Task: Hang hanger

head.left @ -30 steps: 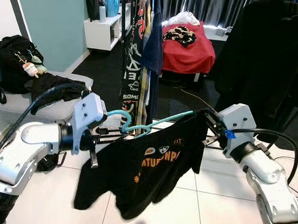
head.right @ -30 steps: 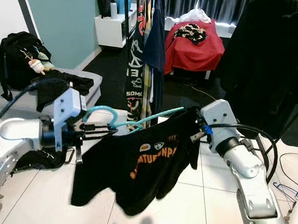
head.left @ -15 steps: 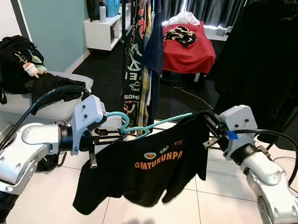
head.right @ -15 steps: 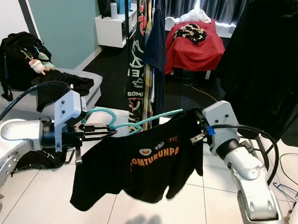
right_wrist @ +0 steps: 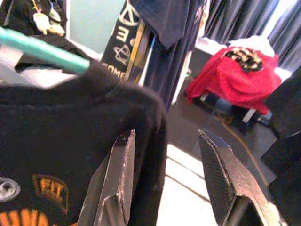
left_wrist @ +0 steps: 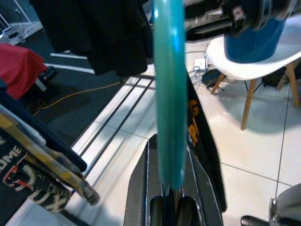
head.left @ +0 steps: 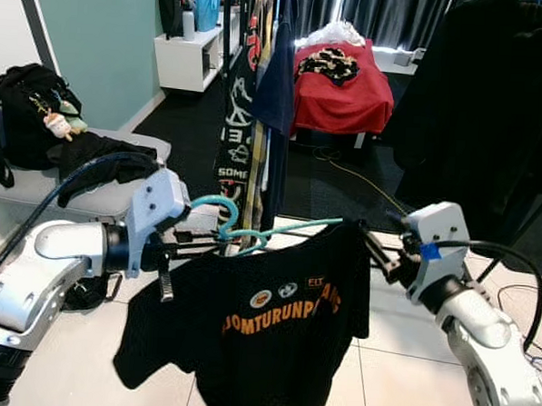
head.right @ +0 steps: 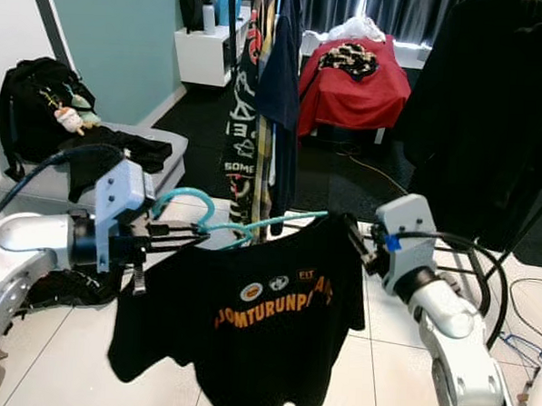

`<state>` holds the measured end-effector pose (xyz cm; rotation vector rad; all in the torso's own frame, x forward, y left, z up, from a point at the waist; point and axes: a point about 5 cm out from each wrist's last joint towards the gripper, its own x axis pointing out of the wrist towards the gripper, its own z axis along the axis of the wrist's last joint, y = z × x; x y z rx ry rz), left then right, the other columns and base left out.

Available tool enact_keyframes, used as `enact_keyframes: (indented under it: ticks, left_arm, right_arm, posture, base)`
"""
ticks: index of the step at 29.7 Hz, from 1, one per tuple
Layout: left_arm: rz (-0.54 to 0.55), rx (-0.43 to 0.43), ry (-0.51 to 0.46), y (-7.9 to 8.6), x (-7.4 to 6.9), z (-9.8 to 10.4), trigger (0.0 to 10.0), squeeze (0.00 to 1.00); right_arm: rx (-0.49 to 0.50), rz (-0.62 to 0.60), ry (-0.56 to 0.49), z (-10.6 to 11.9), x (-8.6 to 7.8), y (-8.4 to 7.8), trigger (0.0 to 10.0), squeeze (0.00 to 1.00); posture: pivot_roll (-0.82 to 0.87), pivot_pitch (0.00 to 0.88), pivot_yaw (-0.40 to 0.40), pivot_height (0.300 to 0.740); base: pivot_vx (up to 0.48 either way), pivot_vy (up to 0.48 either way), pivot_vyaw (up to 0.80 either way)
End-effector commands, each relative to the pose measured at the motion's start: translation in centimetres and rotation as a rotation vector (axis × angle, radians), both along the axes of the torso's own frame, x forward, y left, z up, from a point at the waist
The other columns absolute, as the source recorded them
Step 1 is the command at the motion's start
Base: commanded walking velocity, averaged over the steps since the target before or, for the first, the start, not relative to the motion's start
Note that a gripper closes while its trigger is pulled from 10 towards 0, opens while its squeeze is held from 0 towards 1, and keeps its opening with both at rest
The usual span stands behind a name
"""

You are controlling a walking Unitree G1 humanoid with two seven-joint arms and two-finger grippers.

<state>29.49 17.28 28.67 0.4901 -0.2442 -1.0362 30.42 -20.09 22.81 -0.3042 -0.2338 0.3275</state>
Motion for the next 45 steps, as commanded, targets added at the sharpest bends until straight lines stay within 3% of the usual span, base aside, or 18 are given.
enact_keyframes:
  ticks: [1, 5, 15, 18, 26, 27, 30, 31, 40, 45]
  left_arm:
    - [-0.020, 0.006, -0.037, 0.1, -0.5, 1.2, 10.0, 0.00]
    - [-0.020, -0.004, -0.056, 0.2, -0.6, 1.8, 10.0, 0.00]
    - [-0.040, -0.013, -0.066, -0.1, -1.0, 2.4, 10.0, 0.00]
    - [-0.045, -0.016, -0.067, -0.2, -1.1, 2.6, 10.0, 0.00]
    - [-0.043, -0.017, -0.069, -0.3, -1.3, 2.7, 10.0, 0.00]
    - [-0.042, -0.017, -0.068, -0.3, -1.3, 2.8, 10.0, 0.00]
    - [-0.041, -0.017, -0.067, -0.3, -1.3, 2.8, 10.0, 0.00]
    - [-0.039, -0.015, -0.066, -0.2, -1.3, 2.8, 10.0, 0.00]
    - [-0.034, -0.007, -0.058, -0.2, -1.2, 2.5, 10.0, 0.00]
    - [-0.029, 0.034, -0.029, 0.1, -1.0, 1.4, 10.0, 0.00]
  right_arm:
    - [0.028, 0.023, 0.049, -0.7, 0.1, 0.2, 10.0, 0.00]
    - [0.084, 0.069, 0.109, -1.6, 0.1, 0.7, 10.0, 0.00]
    - [0.041, 0.000, 0.087, -1.8, 0.9, -0.1, 10.0, 0.00]
    - [0.021, -0.032, 0.041, -0.9, 1.7, -0.6, 10.0, 0.00]
    - [0.020, 0.028, -0.006, 0.5, 3.0, 0.7, 10.0, 0.00]
    - [0.023, 0.036, -0.010, 0.6, 3.1, 0.9, 4.1, 0.00]
    - [0.025, 0.041, -0.013, 0.6, 3.2, 1.0, 4.1, 0.00]
    - [0.026, 0.048, -0.014, 0.6, 3.2, 1.1, 0.0, 0.00]
    - [0.035, 0.044, -0.013, 0.2, 2.8, 0.8, 0.0, 0.00]
    - [0.048, 0.002, -0.077, 1.8, 2.6, -0.2, 0.0, 0.00]
  posture:
    - [-0.05, 0.179, -0.001, 0.740]
    - [-0.04, 0.173, -0.004, 0.740]
    - [-0.04, 0.167, -0.004, 0.740]
    - [-0.04, 0.164, -0.004, 0.740]
    - [-0.03, 0.167, -0.007, 0.740]
    - [-0.03, 0.167, -0.007, 0.740]
    - [-0.03, 0.167, -0.007, 0.740]
    - [-0.03, 0.171, -0.007, 0.740]
    - [-0.03, 0.177, -0.003, 0.740]
    - [-0.03, 0.181, 0.000, 0.740]
  base:
    - [0.000, 0.000, 0.00]
    - [0.000, 0.000, 0.00]
    - [0.000, 0.000, 0.00]
    - [0.000, 0.000, 0.00]
    - [0.000, 0.000, 0.00]
    - [0.000, 0.000, 0.00]
    - [0.000, 0.000, 0.00]
    - [0.000, 0.000, 0.00]
    - [0.000, 0.000, 0.00]
    - [0.000, 0.000, 0.00]
